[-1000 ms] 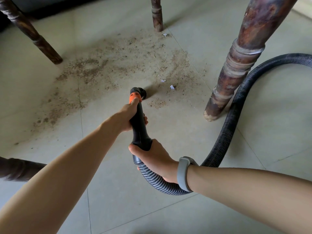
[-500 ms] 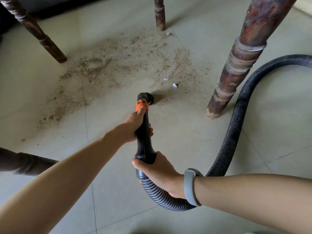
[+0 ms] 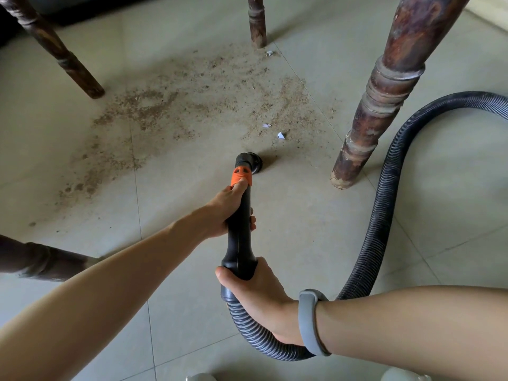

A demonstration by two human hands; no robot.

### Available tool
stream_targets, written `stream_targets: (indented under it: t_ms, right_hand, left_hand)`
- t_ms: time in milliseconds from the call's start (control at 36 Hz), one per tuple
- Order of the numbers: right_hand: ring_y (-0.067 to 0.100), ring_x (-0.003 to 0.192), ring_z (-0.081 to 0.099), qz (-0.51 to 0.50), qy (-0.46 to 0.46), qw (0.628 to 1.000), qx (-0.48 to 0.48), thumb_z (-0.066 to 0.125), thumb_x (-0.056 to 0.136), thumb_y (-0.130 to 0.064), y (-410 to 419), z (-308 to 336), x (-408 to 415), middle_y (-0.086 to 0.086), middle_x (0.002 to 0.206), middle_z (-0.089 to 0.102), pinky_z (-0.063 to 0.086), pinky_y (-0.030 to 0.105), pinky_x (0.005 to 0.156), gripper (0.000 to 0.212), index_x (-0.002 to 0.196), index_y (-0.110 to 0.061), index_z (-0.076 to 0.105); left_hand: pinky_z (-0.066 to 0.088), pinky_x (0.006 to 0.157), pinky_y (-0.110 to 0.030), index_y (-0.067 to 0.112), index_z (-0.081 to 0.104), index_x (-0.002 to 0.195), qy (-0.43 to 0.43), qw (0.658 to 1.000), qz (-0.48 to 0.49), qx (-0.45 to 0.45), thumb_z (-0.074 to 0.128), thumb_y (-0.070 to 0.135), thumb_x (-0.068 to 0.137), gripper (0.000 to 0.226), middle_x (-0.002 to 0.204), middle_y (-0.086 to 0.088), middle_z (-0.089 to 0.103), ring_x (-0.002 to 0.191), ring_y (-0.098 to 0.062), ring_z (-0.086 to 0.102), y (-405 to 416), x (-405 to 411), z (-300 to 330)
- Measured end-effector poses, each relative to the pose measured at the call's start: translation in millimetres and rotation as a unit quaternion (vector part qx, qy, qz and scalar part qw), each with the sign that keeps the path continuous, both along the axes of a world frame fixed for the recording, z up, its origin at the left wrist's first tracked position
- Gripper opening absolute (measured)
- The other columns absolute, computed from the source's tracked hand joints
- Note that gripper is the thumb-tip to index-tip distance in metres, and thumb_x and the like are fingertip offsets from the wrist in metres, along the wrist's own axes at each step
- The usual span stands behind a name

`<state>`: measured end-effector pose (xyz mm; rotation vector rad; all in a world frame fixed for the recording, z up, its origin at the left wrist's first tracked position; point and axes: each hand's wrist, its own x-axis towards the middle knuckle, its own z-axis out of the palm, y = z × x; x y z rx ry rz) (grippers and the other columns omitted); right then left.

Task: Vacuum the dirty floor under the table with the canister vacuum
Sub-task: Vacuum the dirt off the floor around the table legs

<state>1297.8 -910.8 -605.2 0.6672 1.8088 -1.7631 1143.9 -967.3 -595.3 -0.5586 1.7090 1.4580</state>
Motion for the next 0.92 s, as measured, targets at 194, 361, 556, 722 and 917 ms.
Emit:
stream_targets:
  t_ms: [194,361,556,722,917]
  right_hand:
    - [0.016,0.08,0.067,-0.034,0.006,0.999,0.012,0.065,0.065,-0.06,3.8,-5.5,2.6,0.0,0.088,0.066,0.05,0.026,0.067,0.06,0.107,-0.018,0.054]
    - [0.017,0.074,0.066,-0.027,0.015,0.999,0.013,0.06,0.052,-0.066,6.2,-13.3,-4.0,0.0,0.082,0.065,0.05,0.027,0.063,0.077,0.106,-0.011,0.057]
    - [0.023,0.08,0.068,-0.007,0.014,1.0,-0.001,0.064,0.051,-0.066,13.5,-18.2,-10.4,0.005,0.086,0.066,0.058,0.037,0.075,0.079,0.107,-0.01,0.055]
    - [0.027,0.082,0.07,0.016,0.011,0.999,-0.032,0.067,0.053,-0.063,14.9,-15.6,-7.3,0.01,0.089,0.069,0.058,0.047,0.08,0.075,0.106,-0.012,0.054]
    - [0.021,0.084,0.069,0.023,-0.009,0.999,-0.044,0.065,0.051,-0.064,6.4,-9.6,1.4,0.005,0.093,0.069,0.057,0.042,0.082,0.072,0.105,-0.018,0.052]
  left_hand:
    - [0.05,0.049,-0.031,0.012,0.035,0.112,-0.006,1.0,-0.02,0.004,0.044,0.051,0.097,0.043,0.075,-0.013,0.049,0.053,-0.024,0.053,14.7,-0.1,1.5]
    - [0.05,0.049,-0.031,0.012,0.035,0.11,0.006,1.0,-0.017,0.002,0.043,0.049,0.097,0.039,0.075,-0.012,0.047,0.053,-0.024,0.052,21.2,-1.8,0.4]
    - [0.05,0.046,-0.03,0.011,0.036,0.11,0.018,1.0,0.01,-0.007,0.044,0.049,0.097,0.04,0.075,-0.013,0.047,0.051,-0.025,0.053,22.9,-5.5,-1.7]
    - [0.051,0.048,-0.033,0.011,0.038,0.116,0.025,0.999,0.03,-0.024,0.044,0.05,0.097,0.044,0.079,-0.014,0.048,0.055,-0.026,0.055,16.5,-3.2,-5.0]
    - [0.051,0.048,-0.033,0.011,0.037,0.113,0.027,0.999,0.008,-0.028,0.041,0.044,0.098,0.036,0.079,-0.013,0.048,0.054,-0.025,0.054,7.3,6.1,0.2]
